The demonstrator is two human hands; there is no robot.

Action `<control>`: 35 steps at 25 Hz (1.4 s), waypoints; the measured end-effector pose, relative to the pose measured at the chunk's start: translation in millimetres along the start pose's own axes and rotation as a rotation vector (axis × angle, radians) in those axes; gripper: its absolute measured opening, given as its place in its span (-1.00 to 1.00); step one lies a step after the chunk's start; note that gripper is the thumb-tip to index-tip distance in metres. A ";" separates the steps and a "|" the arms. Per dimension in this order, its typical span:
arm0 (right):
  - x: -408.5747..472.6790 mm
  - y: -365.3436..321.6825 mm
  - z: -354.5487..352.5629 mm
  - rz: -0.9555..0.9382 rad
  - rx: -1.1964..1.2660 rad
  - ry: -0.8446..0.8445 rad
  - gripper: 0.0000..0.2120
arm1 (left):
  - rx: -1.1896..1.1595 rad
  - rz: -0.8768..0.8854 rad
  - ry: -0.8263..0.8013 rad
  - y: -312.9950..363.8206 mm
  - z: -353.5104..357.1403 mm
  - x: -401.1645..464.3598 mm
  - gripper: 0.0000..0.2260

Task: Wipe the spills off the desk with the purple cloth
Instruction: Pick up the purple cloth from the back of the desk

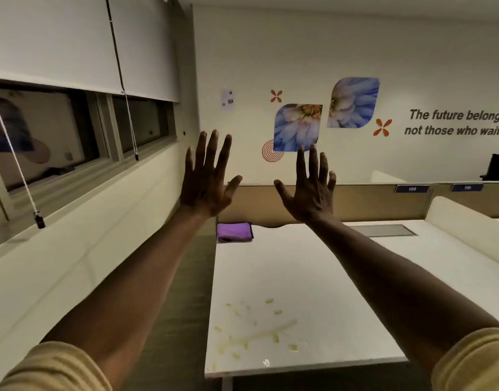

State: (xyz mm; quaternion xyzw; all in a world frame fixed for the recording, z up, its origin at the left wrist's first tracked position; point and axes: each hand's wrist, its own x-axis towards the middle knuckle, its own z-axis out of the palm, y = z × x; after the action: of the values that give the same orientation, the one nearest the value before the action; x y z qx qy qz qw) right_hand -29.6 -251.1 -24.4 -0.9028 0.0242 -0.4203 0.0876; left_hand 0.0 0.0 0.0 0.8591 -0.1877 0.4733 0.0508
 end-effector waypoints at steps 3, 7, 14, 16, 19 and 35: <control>-26.8 0.1 18.8 0.026 0.002 -0.076 -0.10 | 0.031 -0.004 -0.086 3.7 12.4 -23.2 -0.22; -67.9 -1.6 49.7 0.028 0.055 -0.143 -0.11 | -0.012 0.040 -0.124 4.4 35.1 -59.6 -0.20; -141.8 -20.3 89.7 0.168 0.127 -0.282 -0.13 | -0.092 -0.011 -0.261 7.0 67.3 -130.3 -0.21; -161.8 -24.4 99.5 0.182 0.129 -0.330 -0.14 | -0.092 -0.029 -0.305 5.7 74.8 -151.5 -0.21; -187.0 -28.1 111.1 0.187 0.123 -0.398 -0.14 | -0.073 -0.013 -0.373 -3.1 80.4 -181.2 -0.23; -267.2 -50.1 176.7 0.259 0.123 -0.564 -0.14 | -0.151 -0.056 -0.664 -58.5 118.6 -261.3 -0.21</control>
State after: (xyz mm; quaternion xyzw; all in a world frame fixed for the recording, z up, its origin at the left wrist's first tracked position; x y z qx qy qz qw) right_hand -68.6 -146.1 -328.7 -0.9662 0.0883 -0.1393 0.1982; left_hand -9.9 94.4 -277.1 0.9650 -0.2050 0.1509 0.0633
